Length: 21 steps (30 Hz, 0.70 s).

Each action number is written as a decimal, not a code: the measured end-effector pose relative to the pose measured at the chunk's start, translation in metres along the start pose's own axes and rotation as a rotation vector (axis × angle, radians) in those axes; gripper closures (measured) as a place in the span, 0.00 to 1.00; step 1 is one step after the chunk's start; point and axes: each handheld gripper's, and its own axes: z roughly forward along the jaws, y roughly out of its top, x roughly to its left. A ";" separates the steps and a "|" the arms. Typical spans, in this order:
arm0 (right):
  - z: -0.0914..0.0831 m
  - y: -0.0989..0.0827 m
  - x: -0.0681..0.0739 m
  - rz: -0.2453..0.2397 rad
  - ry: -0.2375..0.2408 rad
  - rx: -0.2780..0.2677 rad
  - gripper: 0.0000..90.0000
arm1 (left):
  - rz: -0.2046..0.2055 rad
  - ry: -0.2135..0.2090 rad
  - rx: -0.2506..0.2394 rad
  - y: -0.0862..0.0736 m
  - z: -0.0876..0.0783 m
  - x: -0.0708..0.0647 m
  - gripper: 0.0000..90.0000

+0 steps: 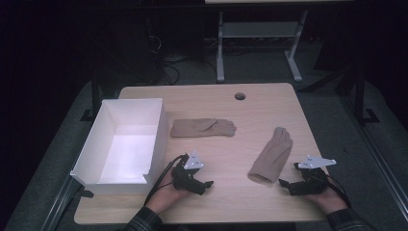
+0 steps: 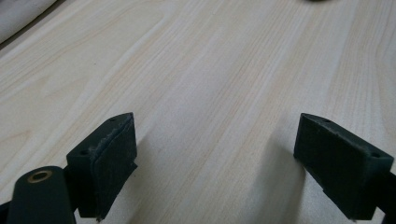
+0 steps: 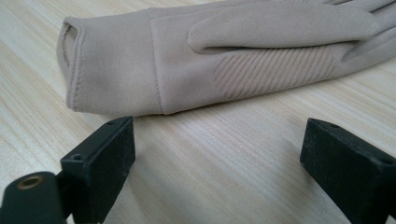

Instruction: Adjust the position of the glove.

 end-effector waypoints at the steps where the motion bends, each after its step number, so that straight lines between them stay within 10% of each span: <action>1: 0.000 0.000 0.000 0.000 0.000 0.000 0.11 | 0.000 0.000 0.000 0.000 0.000 0.000 0.14; 11: -0.004 0.003 -0.001 0.015 0.012 0.026 0.20 | 0.006 -0.011 -0.005 0.001 0.001 0.002 0.14; 21: -0.014 0.026 -0.003 0.060 0.042 0.010 0.71 | 0.017 -0.016 -0.001 0.001 0.001 0.004 0.14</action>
